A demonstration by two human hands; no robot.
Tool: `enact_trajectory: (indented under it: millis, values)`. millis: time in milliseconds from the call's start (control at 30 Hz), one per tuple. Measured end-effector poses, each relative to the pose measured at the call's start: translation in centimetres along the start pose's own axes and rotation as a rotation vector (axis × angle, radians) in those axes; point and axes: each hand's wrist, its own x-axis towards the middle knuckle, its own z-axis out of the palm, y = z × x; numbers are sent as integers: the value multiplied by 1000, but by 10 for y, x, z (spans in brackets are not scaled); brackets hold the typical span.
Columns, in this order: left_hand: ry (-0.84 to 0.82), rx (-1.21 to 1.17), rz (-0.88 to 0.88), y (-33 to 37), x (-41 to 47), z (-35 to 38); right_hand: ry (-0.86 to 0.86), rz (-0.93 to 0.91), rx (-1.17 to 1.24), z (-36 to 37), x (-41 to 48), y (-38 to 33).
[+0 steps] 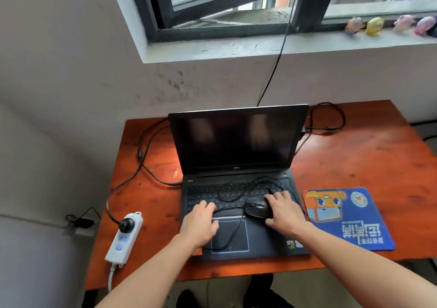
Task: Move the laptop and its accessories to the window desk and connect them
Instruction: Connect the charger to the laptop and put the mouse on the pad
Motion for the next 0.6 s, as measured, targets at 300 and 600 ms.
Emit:
enact_trajectory:
  millis: [300,600]
  values:
    - [101,-143,-178,45,31,3,-30,-100,806,-71,10,48]
    - [215,-621,-338,30,38,-39,356,300,1521,-126,10,106]
